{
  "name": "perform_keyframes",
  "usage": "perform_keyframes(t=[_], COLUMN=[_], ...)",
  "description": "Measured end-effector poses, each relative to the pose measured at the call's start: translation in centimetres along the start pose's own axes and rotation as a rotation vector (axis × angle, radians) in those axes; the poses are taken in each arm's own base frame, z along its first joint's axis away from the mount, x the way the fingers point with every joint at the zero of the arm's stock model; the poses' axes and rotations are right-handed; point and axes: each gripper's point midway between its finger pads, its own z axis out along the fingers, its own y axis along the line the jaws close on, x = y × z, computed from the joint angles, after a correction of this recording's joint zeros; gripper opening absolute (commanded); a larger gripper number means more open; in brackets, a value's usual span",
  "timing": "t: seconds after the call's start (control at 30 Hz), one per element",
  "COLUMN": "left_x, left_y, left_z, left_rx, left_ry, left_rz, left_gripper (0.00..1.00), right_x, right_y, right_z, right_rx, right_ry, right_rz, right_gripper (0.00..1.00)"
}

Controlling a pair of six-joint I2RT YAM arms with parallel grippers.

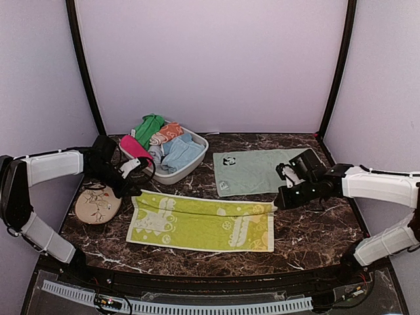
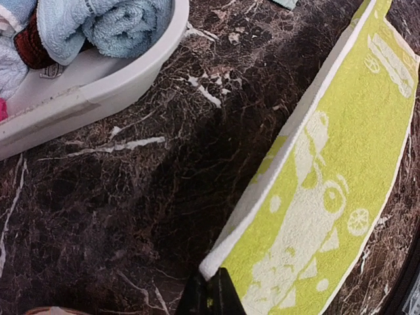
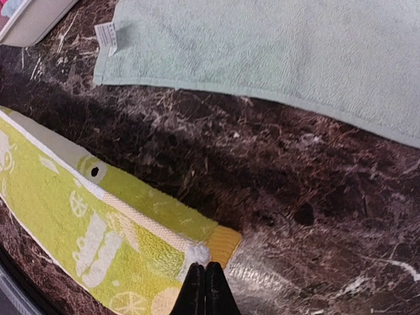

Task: Roll the towels
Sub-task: Fold the towel at the center of the board.

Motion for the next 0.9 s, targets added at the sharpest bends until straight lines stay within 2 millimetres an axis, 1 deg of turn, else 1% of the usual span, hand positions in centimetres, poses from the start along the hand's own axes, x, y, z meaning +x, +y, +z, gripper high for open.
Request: perform_keyframes(t=[0.07, 0.17, 0.3, 0.5, 0.8, 0.9], left_x=[0.6, 1.8, 2.9, 4.3, 3.9, 4.5], left_y=[-0.6, -1.4, -2.3, -3.3, -3.9, -4.4], left_z=[-0.1, 0.0, 0.1, 0.3, -1.0, -1.0], left_rx=[0.011, 0.028, 0.054, 0.077, 0.049, 0.062], left_ry=[0.007, 0.023, 0.038, 0.055, 0.009, 0.009], left_rz=[0.006, 0.007, 0.0, -0.006, 0.037, 0.044], left_gripper=[0.02, 0.03, 0.03, 0.03, 0.04, 0.05], right_x=[1.6, 3.3, 4.7, 6.1, 7.5, 7.8], right_y=[0.5, 1.2, 2.0, 1.9, 2.0, 2.1], right_z=[-0.2, -0.4, -0.9, -1.5, -1.7, -1.7], right_rx=[-0.008, -0.014, -0.019, 0.0, 0.045, 0.05], right_ry=[0.026, 0.055, 0.071, 0.087, 0.119, 0.126], right_rz=[-0.002, -0.006, -0.006, 0.018, 0.036, 0.042], right_gripper=[0.0, 0.0, 0.0, 0.0, 0.0, 0.0])
